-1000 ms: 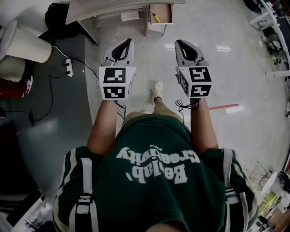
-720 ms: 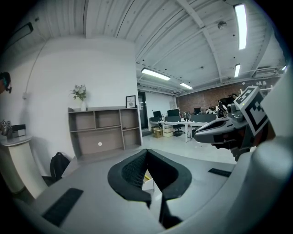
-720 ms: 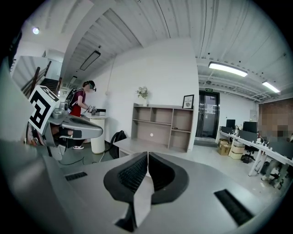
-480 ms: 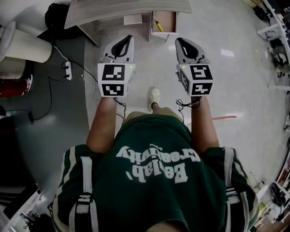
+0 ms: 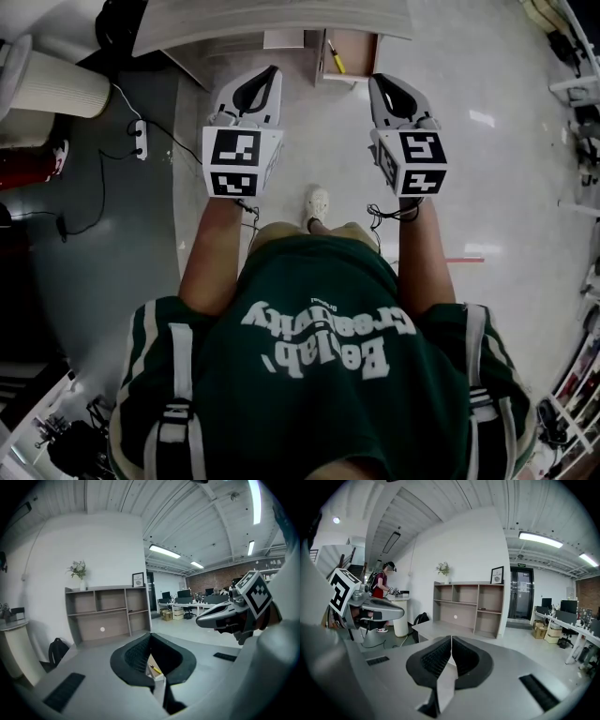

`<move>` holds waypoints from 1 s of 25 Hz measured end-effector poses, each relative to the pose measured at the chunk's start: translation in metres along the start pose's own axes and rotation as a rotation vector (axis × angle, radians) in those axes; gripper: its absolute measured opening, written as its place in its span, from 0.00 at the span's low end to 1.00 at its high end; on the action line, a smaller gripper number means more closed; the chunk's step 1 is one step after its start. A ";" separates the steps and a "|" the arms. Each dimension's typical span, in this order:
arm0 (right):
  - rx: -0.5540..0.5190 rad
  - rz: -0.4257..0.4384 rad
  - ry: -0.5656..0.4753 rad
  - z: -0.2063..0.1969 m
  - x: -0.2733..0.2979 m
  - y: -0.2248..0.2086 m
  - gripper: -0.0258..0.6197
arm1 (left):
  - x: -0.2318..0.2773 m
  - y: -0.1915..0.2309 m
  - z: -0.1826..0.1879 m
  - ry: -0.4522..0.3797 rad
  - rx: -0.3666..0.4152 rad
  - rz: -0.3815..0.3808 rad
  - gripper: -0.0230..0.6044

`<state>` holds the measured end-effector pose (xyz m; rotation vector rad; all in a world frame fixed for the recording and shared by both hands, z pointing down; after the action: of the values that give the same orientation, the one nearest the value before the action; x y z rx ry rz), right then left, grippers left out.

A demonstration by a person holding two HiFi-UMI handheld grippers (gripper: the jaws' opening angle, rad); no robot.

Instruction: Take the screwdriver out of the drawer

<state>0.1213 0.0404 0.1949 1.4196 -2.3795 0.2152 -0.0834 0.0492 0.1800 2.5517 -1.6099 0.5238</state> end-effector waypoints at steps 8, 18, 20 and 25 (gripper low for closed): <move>0.012 0.025 0.018 -0.007 0.042 -0.025 0.09 | 0.042 0.010 0.001 0.010 0.002 0.010 0.06; 0.032 0.027 0.044 -0.013 0.083 -0.046 0.09 | 0.093 0.024 -0.006 0.046 0.020 -0.002 0.06; 0.037 0.023 0.055 -0.019 0.096 -0.049 0.09 | 0.107 0.030 -0.011 0.053 0.019 -0.007 0.06; 0.049 0.004 0.091 -0.030 0.135 -0.052 0.09 | 0.146 0.050 -0.029 0.063 0.003 -0.035 0.06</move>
<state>0.1154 -0.0864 0.2712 1.3960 -2.3185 0.3336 -0.0783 -0.0919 0.2493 2.5334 -1.5427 0.5977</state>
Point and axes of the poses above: the fingertips, and each gripper's own axes: x forward along the fingers, y to its left, z out of its top, the point moved 7 cm from there along -x, backward along the fingers, and after that the axes turned 3 degrees about y, right-handed, at the moved point
